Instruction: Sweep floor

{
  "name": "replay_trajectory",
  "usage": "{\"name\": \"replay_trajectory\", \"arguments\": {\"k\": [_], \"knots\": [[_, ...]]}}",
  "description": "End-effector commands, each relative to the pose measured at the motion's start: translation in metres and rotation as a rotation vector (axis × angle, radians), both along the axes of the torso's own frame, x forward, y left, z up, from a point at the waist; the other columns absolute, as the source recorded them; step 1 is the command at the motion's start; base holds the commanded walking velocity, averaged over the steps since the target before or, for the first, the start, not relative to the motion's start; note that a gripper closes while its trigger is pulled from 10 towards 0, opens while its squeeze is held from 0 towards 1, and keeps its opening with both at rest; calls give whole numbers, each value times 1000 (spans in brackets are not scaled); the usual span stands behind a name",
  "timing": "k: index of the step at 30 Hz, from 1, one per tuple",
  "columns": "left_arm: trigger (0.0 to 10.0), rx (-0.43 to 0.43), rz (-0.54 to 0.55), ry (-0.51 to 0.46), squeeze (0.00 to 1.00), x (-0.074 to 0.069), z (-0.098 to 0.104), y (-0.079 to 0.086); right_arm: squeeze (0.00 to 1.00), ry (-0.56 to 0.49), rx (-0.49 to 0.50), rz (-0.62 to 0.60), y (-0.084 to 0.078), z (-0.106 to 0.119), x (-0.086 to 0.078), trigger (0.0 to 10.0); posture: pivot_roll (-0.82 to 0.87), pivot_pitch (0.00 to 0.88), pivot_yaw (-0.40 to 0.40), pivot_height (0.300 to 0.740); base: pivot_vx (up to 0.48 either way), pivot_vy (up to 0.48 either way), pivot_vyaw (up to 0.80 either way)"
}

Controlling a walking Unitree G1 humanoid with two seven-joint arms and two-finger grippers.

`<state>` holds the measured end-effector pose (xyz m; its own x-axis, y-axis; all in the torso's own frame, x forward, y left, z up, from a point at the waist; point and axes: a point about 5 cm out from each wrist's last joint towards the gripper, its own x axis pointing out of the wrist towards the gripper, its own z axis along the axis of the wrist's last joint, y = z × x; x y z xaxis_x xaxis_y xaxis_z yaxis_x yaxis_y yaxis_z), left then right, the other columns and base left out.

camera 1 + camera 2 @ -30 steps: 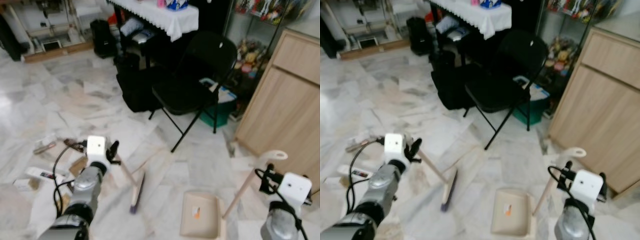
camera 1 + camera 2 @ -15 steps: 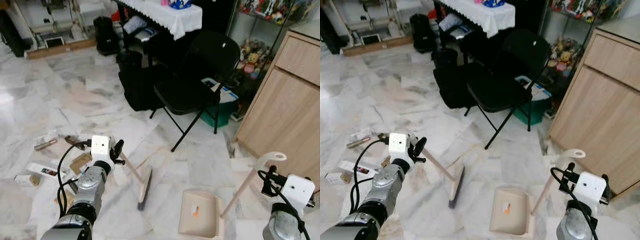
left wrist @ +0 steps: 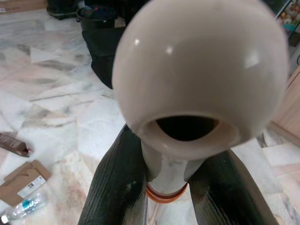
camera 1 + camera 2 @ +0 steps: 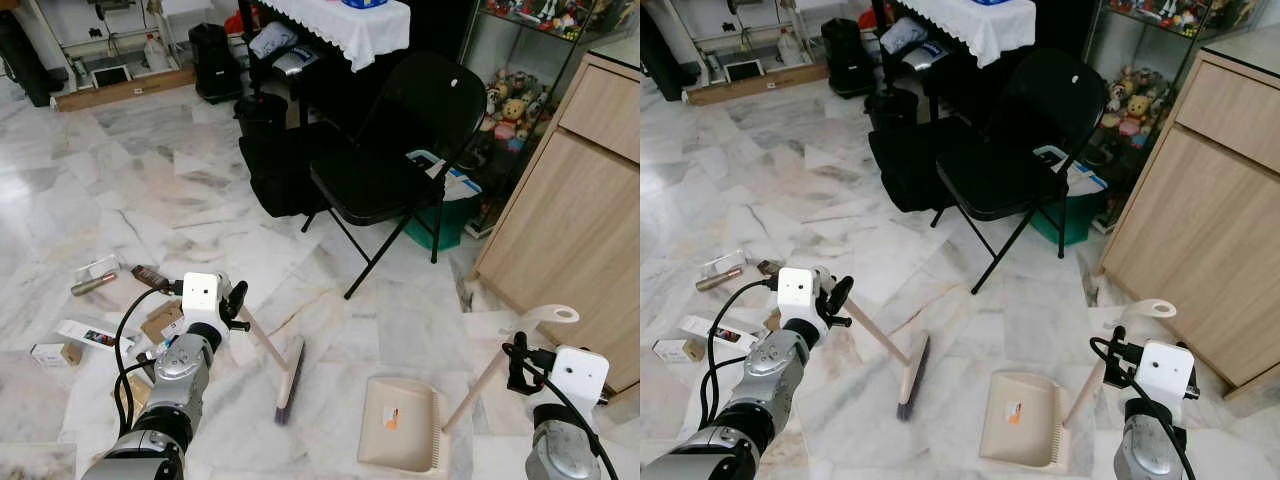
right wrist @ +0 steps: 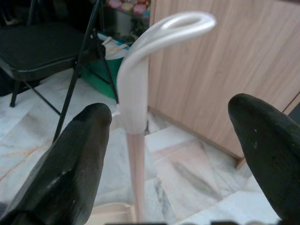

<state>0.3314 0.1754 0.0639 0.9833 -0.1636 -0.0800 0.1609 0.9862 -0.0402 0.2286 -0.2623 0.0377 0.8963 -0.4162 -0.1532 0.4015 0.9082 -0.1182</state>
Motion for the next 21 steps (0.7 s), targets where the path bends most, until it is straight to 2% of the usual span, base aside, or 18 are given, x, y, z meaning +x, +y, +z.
{"name": "replay_trajectory", "arguments": {"k": [1,12,21], "knots": [[10000,9,7,-43,0,5,10,4,0,13,7,-8,-5,-2,0,10000,-4,113,32,740,0,0,0],[10000,15,10,-39,0,4,9,7,0,10,-23,-9,-20,3,9,10000,-4,119,34,740,0,0,0],[10000,16,5,-44,0,5,11,5,0,-8,-20,41,-22,9,21,10000,2,112,35,740,0,0,0]]}}
